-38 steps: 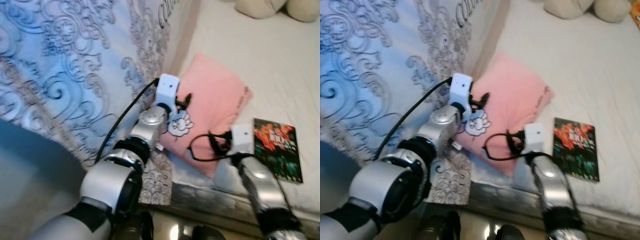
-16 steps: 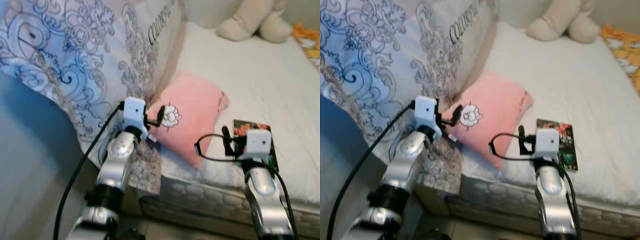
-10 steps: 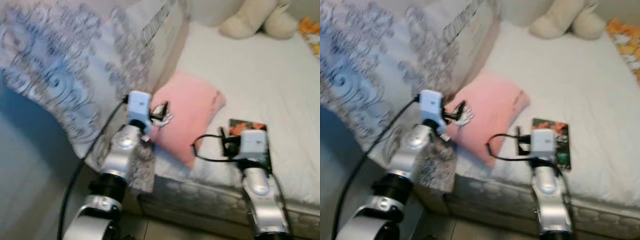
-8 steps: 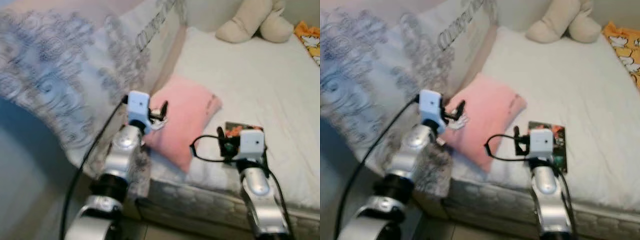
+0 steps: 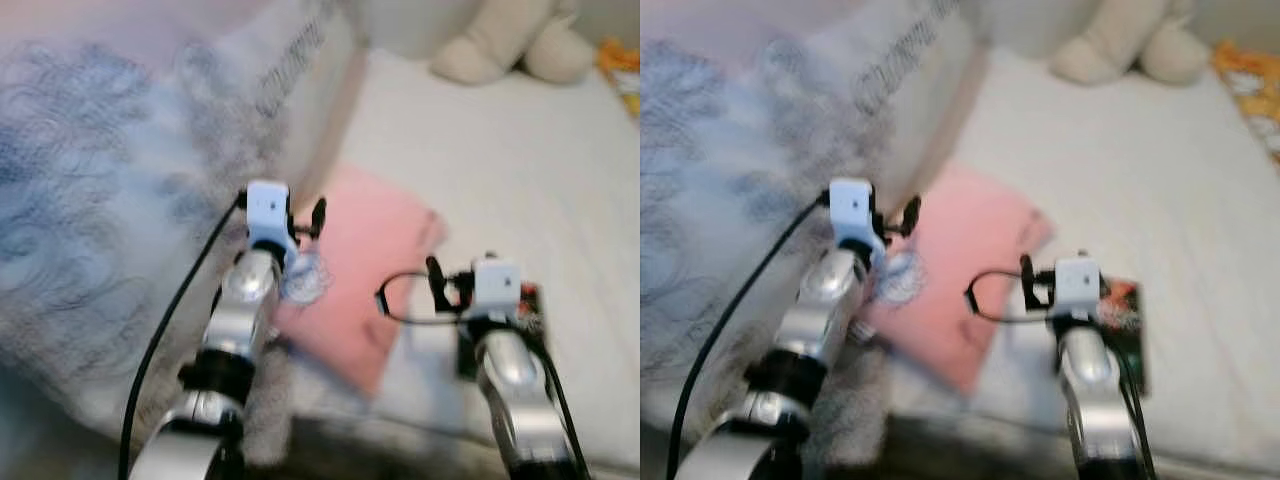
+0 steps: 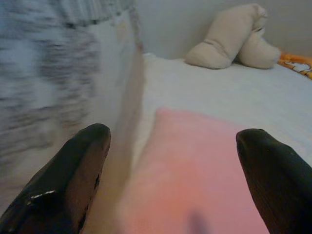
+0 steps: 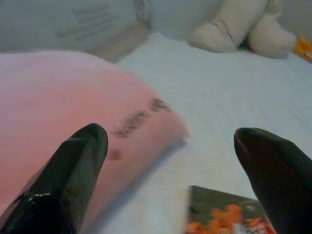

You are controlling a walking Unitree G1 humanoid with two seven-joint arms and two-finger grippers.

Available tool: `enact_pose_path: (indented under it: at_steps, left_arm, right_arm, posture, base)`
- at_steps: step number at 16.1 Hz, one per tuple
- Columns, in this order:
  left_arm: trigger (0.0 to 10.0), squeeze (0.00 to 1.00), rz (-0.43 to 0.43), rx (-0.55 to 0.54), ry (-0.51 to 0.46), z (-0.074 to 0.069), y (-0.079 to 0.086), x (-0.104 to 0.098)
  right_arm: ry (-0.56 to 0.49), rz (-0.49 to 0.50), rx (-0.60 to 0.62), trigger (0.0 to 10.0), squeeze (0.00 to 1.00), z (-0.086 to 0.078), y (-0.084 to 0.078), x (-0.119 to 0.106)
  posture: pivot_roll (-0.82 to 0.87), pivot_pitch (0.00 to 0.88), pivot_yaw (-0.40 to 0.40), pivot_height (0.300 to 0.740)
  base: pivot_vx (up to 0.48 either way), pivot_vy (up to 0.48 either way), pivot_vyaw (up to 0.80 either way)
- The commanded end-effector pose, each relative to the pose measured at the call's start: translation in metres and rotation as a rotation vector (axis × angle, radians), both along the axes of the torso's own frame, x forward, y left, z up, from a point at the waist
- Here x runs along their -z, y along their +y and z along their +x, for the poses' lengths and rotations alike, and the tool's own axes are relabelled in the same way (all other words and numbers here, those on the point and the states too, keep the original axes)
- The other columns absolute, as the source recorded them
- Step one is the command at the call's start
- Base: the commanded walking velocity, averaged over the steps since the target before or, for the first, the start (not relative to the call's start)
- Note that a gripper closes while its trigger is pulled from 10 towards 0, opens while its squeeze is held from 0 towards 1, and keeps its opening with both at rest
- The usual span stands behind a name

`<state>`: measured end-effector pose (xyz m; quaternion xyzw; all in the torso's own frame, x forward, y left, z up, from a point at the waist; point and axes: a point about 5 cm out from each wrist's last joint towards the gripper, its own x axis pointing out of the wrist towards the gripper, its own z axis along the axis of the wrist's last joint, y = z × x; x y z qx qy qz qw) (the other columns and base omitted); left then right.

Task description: Clean up the room

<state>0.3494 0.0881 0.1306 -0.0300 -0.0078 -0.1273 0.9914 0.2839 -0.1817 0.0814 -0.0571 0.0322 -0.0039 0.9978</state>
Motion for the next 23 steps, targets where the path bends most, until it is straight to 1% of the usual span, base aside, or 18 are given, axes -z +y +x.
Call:
enact_pose_path:
  at_steps: [1, 2, 4, 5, 7, 8, 9, 10, 12, 14, 15, 16, 17, 18, 19, 21, 22, 23]
  left_arm:
    - [10.0, 0.0, 0.02, -0.013, -0.023, 0.0, 0.0, -0.005]
    - [10.0, 0.0, 0.02, -0.013, -0.023, 0.0, 0.0, -0.005]
    - [10.0, 0.0, 0.032, -0.048, -0.035, 0.0, 0.011, -0.009]
    - [10.0, 0.0, 0.068, -0.06, -0.07, -0.003, 0.02, -0.015]
    - [10.0, 0.0, 0.112, -0.104, -0.111, -0.011, 0.037, -0.024]
    - [10.0, 0.0, 0.128, -0.161, -0.12, -0.015, 0.052, -0.03]
    - [10.0, 0.0, 0.128, -0.161, -0.12, -0.015, 0.052, -0.03]
    - [10.0, 0.0, 0.154, -0.21, -0.144, -0.025, 0.068, -0.041]
    - [10.0, 0.0, 0.176, -0.273, -0.163, -0.047, 0.085, -0.056]
    - [10.0, 0.0, 0.185, -0.289, -0.163, -0.055, 0.087, -0.059]
    - [10.0, 0.0, 0.195, -0.312, -0.166, -0.064, 0.087, -0.061]
    - [10.0, 0.0, 0.199, -0.318, -0.166, -0.07, 0.086, -0.062]
    - [10.0, 0.0, 0.231, -0.312, -0.17, -0.073, 0.085, -0.063]
    - [10.0, 0.0, 0.256, -0.297, -0.173, -0.074, 0.082, -0.063]
    - [10.0, 0.0, 0.217, -0.275, -0.151, -0.065, 0.077, -0.06]
    - [10.0, 0.0, 0.202, -0.22, -0.106, -0.053, 0.071, -0.053]
    - [10.0, 0.0, 0.215, -0.183, -0.088, -0.041, 0.067, -0.049]
    - [10.0, 0.0, 0.239, -0.13, -0.061, -0.023, 0.062, -0.046]
  right_arm:
    - [0.037, 0.031, 0.013, 10.0, 0.0, 0.008, -0.007, 0.0]
    - [0.037, 0.031, 0.013, 10.0, 0.0, 0.008, -0.007, 0.0]
    - [0.07, 0.103, 0.06, 10.0, 0.0, 0.029, -0.014, -0.001]
    - [0.091, 0.124, 0.101, 10.0, 0.0, 0.043, -0.022, -0.003]
    - [0.138, 0.156, 0.166, 10.0, 0.0, 0.053, -0.035, 0.0]
    - [0.2, 0.226, 0.228, 10.0, 0.0, 0.057, -0.044, 0.007]
    - [0.2, 0.226, 0.228, 10.0, 0.0, 0.057, -0.044, 0.007]
    - [0.255, 0.315, 0.263, 10.0, 0.0, 0.063, -0.044, 0.009]
    - [0.343, 0.442, 0.237, 10.0, 0.0, 0.072, -0.021, 0.013]
    - [0.348, 0.467, 0.206, 10.0, 0.0, 0.076, -0.01, 0.011]
    - [0.354, 0.494, 0.14, 10.0, 0.0, 0.081, 0.009, 0.006]
    - [0.351, 0.479, 0.08, 10.0, 0.0, 0.086, 0.024, 0.001]
    - [0.338, 0.44, 0.045, 10.0, 0.0, 0.089, 0.032, -0.004]
    - [0.3, 0.336, -0.02, 10.0, 0.0, 0.094, 0.042, -0.013]
    - [0.199, 0.173, -0.064, 10.0, 0.0, 0.097, 0.041, -0.024]
    - [0.123, 0.12, -0.02, 10.0, 0.0, 0.092, 0.025, -0.021]
    - [0.064, 0.095, 0.009, 10.0, 0.0, 0.084, 0.014, -0.018]
    - [-0.01, 0.073, 0.032, 10.0, 0.0, 0.068, 0.005, -0.012]
  posture:
    - [-0.01, 0.0, 0.017, 0.74]
    - [-0.01, 0.0, 0.017, 0.74]
    - [0.05, 0.0, -0.022, 0.74]
    - [0.12, 0.006, -0.066, 0.74]
    - [0.21, 0.068, -0.099, 0.74]
    - [0.26, 0.104, -0.108, 0.74]
    - [0.26, 0.104, -0.108, 0.74]
    - [0.34, 0.18, -0.123, 0.74]
    - [0.4, 0.234, -0.134, 0.74]
    - [0.41, 0.248, -0.135, 0.74]
    - [0.46, 0.278, -0.141, 0.74]
    - [0.47, 0.284, -0.149, 0.74]
    - [0.47, 0.284, -0.149, 0.74]
    - [0.45, 0.268, -0.166, 0.74]
    - [0.4, 0.216, -0.183, 0.74]
    - [0.35, 0.175, -0.182, 0.74]
    - [0.3, 0.139, -0.172, 0.74]
    - [0.2, 0.096, -0.134, 0.74]
  base:
    - [0.0, 0.0, 0.0]
    - [0.0, 0.0, 0.0]
    - [0.0, 0.0, 0.0]
    - [0.0, 0.0, 0.0]
    - [0.0, 0.0, 0.0]
    - [0.0, 0.0, 0.0]
    - [0.0, 0.0, 0.0]
    - [0.0, 0.0, 0.0]
    - [0.0, 0.0, 0.0]
    - [0.0, 0.0, 0.0]
    - [0.0, 0.0, 0.0]
    - [0.0, 0.0, 0.0]
    - [0.0, 0.0, 0.0]
    - [0.0, 0.0, 0.0]
    - [0.0, 0.0, 0.0]
    - [0.0, 0.0, 0.0]
    - [0.0, 0.0, 0.0]
    - [0.0, 0.0, 0.0]
